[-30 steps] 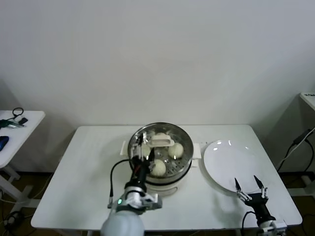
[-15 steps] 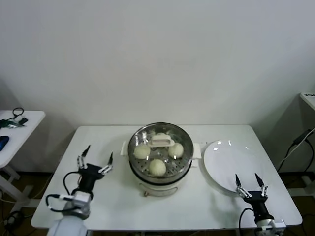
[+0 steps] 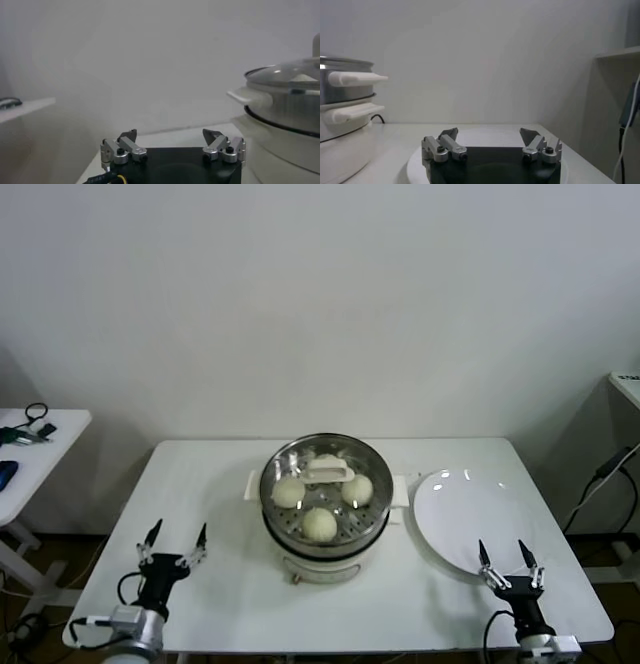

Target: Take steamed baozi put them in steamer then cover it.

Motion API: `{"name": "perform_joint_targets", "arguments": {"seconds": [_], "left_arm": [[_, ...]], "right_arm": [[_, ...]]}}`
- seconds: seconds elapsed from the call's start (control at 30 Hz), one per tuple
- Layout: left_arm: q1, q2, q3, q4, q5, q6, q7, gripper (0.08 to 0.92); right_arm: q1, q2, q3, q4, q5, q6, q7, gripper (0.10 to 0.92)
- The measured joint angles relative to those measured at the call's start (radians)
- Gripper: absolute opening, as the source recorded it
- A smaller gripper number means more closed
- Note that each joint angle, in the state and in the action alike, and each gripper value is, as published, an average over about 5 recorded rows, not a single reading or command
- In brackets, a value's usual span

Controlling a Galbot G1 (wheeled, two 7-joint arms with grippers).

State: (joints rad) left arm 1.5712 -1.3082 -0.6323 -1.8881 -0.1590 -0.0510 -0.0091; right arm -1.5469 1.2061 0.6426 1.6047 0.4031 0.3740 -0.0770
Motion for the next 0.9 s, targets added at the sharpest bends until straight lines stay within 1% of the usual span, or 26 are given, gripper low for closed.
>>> {"name": "perform_joint_targets", "arguments": {"seconds": [0.3, 0.9], "left_arm": [[0.020, -0.009, 0.012, 0.029, -0.044, -0.037, 0.004, 0.823], [0.032, -0.016, 0.022, 0.042, -0.078, -0.059, 0.004, 0.823]], "right_arm": [[0.001, 0.007, -0.002, -0.003, 0.007, 0.010, 0.005, 0.823], [-0.003, 0.008, -0.004, 0.001, 0.008, 0.004, 0.009, 0.823]]}}
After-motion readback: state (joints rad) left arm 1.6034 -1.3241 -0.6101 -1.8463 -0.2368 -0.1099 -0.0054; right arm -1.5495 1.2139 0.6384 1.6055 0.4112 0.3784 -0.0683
